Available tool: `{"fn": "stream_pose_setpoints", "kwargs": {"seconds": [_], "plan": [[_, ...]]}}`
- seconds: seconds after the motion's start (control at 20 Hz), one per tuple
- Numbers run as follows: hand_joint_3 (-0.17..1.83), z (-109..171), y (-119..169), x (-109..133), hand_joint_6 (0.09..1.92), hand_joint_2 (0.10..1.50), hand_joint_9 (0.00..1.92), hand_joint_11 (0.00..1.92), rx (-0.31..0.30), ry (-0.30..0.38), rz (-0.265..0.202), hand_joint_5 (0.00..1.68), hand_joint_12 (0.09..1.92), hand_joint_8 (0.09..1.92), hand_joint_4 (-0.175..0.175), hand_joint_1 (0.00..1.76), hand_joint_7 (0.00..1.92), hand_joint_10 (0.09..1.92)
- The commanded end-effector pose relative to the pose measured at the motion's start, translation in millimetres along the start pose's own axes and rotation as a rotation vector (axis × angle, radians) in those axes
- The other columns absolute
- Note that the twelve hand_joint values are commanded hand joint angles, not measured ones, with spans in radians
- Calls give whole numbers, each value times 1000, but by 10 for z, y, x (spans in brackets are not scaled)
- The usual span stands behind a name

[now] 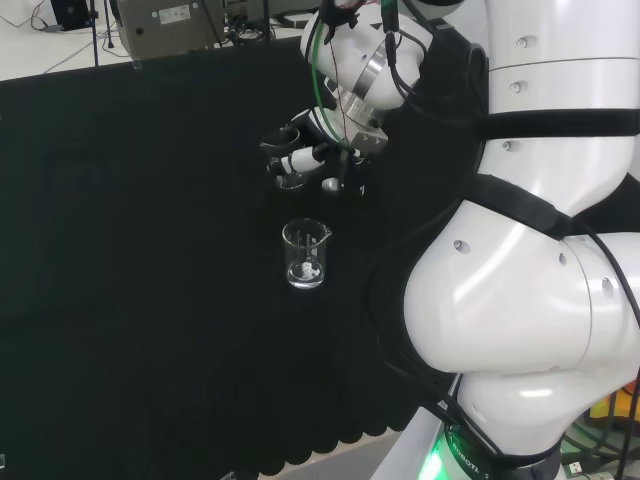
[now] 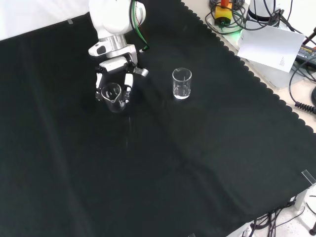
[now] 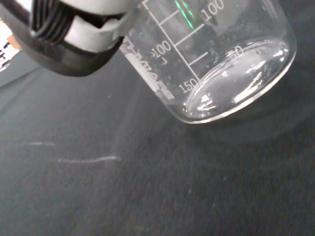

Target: Place the beaker back on the table.

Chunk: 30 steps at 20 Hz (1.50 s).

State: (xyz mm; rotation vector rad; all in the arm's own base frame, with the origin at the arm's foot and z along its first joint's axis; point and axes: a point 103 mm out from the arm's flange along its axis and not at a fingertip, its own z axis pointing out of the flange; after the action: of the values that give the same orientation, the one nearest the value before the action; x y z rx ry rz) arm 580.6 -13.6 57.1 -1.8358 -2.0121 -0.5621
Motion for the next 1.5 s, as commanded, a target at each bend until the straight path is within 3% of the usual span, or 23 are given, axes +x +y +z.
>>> {"fn": "stream_pose_setpoints", "kwargs": {"seconds": [0.05, 0.15, 0.25, 0.4, 0.5, 0.7, 0.95, 1.1, 1.5], "plan": [[-126, 46, -52, -16, 1002, 1159, 1319, 1290, 54, 48, -18, 978, 724, 791, -31, 1141, 1134, 476], [-150, 45, -82, -52, 901, 1110, 1104, 1008, 68, 85, -27, 633, 910, 777, -60, 1051, 826, 416], [-169, 48, -105, -72, 660, 1070, 872, 742, 85, 99, -33, 366, 1100, 783, -74, 993, 547, 459], [-175, 33, -146, -90, 337, 1014, 523, 415, 102, 91, -43, 226, 1268, 732, -71, 928, 219, 575], [-175, 22, -163, -88, 178, 986, 373, 270, 119, 79, -42, 215, 1335, 707, -67, 897, 106, 649], [-175, -35, -185, -70, 106, 972, 325, 207, 134, 50, -48, 231, 1364, 707, -68, 878, 84, 690], [-175, -294, -199, 26, 87, 963, 291, 167, 88, 9, -41, 253, 1387, 710, -69, 857, 66, 708], [-175, -563, -192, 104, 87, 951, 207, 100, 80, -19, -45, 245, 1419, 691, -66, 833, 12, 738], [-175, -1454, -503, 381, 87, 940, 154, 46, 37, -84, 23, 239, 1455, 680, -65, 803, 0, 771]]}}
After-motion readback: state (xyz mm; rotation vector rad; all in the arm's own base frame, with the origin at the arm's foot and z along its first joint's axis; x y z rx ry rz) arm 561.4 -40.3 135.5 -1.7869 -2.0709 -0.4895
